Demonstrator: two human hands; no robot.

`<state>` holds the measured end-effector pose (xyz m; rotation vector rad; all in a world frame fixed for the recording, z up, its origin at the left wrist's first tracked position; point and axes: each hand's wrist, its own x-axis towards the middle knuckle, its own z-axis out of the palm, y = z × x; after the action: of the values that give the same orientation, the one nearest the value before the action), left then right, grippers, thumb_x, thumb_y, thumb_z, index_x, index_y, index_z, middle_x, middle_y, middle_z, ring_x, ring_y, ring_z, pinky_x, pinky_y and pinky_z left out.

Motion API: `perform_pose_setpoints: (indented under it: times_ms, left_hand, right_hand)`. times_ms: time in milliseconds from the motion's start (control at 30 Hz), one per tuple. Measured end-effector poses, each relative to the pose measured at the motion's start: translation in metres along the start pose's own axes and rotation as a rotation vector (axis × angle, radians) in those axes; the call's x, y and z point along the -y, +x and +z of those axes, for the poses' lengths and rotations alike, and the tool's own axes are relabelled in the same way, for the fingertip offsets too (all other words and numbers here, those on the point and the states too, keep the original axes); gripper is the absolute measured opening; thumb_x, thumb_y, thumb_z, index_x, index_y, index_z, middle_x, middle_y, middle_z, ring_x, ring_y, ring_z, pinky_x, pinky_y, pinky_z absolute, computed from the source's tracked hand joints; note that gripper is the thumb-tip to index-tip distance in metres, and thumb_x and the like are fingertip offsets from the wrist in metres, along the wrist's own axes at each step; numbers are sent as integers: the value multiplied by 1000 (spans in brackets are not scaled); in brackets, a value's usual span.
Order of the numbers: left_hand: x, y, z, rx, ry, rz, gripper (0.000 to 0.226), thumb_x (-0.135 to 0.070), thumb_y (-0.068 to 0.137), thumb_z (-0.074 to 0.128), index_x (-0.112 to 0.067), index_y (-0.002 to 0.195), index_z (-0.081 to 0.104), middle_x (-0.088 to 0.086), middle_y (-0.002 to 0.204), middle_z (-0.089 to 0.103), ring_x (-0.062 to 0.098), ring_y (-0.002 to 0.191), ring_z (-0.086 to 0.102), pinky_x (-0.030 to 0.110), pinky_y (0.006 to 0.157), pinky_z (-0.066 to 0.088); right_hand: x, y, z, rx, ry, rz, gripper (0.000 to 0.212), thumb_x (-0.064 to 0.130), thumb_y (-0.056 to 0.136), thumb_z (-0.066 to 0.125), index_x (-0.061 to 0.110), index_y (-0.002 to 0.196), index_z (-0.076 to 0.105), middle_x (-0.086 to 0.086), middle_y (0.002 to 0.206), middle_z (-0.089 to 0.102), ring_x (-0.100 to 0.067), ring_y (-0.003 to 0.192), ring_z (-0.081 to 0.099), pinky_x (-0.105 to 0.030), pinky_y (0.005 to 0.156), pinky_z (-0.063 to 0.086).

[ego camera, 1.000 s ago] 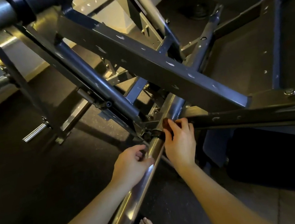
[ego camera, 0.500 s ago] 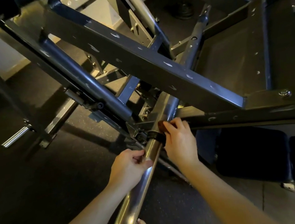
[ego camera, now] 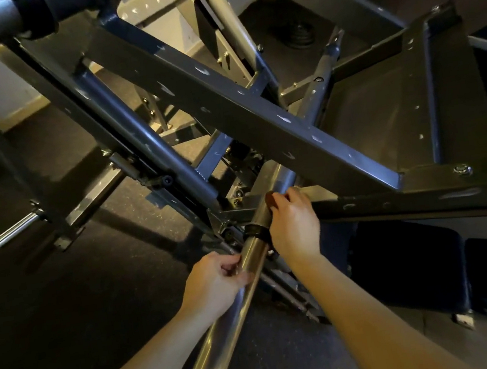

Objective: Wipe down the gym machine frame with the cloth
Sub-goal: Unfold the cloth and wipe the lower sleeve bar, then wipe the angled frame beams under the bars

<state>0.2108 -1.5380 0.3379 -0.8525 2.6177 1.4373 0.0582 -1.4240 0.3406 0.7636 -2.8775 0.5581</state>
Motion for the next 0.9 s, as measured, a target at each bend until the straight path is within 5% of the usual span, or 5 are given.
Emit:
perform_pose_setpoints:
  times_ms: [233,433,600,733,900]
  left_hand:
    - [-8,-5,-4,26,-65,-15,25,-36,85,80,-50,84,60,-20,92,62,-3,85,63,23,80,52]
    - [-15,-4,-16,111,4,-38,7,-38,87,78,-42,88,72,-15,84,72,-2,81,68,32,84,58]
    - [-47,-8,-29,-27,-166,9,33,-38,86,78,-32,118,69,-10,102,71,0,95,66,28,90,56]
    - [-110,-8,-41,130,-391,85,32,-35,85,78,-27,116,72,-10,109,75,4,105,68,28,95,53]
    - [-167,-4,-23,50,-515,41,18,-20,84,80,-15,101,74,0,96,78,12,96,74,25,86,54]
  right_hand:
    - [-11,-16,-18,118,61,-324,27,24,97,60,24,121,70,6,125,62,-13,113,53,-31,96,52]
    - [-19,-20,-49,339,451,-31,22,20,100,60,31,117,68,18,114,60,0,106,59,-27,99,52]
    - [-24,-17,-105,569,1026,295,21,17,102,57,26,115,70,3,109,74,-12,106,70,-47,101,55]
    - [-29,-2,-144,607,1211,276,20,19,102,56,24,115,71,-2,114,73,-24,109,71,-50,95,58]
    - [-34,7,-177,484,1258,271,16,33,96,64,26,108,73,-1,111,74,-22,108,70,-44,91,58]
